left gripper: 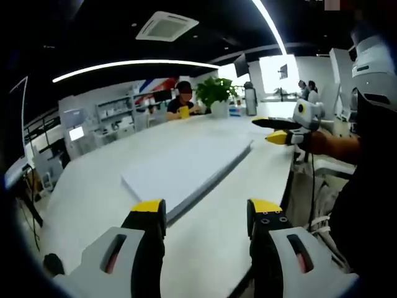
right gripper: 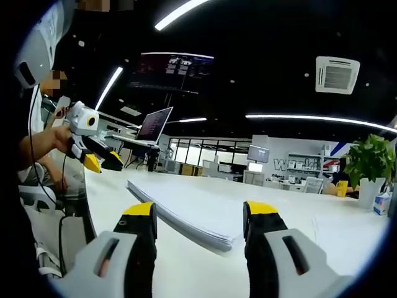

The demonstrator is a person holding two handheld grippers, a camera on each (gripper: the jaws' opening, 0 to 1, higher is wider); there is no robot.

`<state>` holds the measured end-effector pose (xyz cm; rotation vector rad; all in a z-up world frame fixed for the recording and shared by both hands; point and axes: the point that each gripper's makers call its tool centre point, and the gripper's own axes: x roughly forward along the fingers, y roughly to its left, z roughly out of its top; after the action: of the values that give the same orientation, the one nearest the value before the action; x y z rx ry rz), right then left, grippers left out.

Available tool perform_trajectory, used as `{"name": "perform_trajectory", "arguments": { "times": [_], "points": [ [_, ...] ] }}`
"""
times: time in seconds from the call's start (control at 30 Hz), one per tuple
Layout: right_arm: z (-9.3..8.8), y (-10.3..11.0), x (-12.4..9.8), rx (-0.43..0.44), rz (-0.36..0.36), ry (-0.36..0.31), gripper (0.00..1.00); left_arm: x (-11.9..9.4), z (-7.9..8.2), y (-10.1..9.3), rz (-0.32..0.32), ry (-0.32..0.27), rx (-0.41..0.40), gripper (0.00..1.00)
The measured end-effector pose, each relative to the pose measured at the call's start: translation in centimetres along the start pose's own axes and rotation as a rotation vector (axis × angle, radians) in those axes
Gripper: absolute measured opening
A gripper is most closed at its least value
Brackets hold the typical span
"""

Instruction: Grasp the top corner of one sheet in the document stack and pull a single sheet out from the document stack, separating that one sheet from the rest and lifting it clear until the single sheet is fully removed from the stack

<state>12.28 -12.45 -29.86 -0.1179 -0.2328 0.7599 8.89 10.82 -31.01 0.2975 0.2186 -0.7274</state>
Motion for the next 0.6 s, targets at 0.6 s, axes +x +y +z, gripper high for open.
{"name": "perform_trajectory", "arguments": {
  "times": [0.6],
  "points": [
    [0.4, 0.1, -0.2, 0.001, 0.001, -0.022, 0.55, 4.6, 1.1, 2.5, -0.078, 0.073, 0.143, 0.52]
  ]
}}
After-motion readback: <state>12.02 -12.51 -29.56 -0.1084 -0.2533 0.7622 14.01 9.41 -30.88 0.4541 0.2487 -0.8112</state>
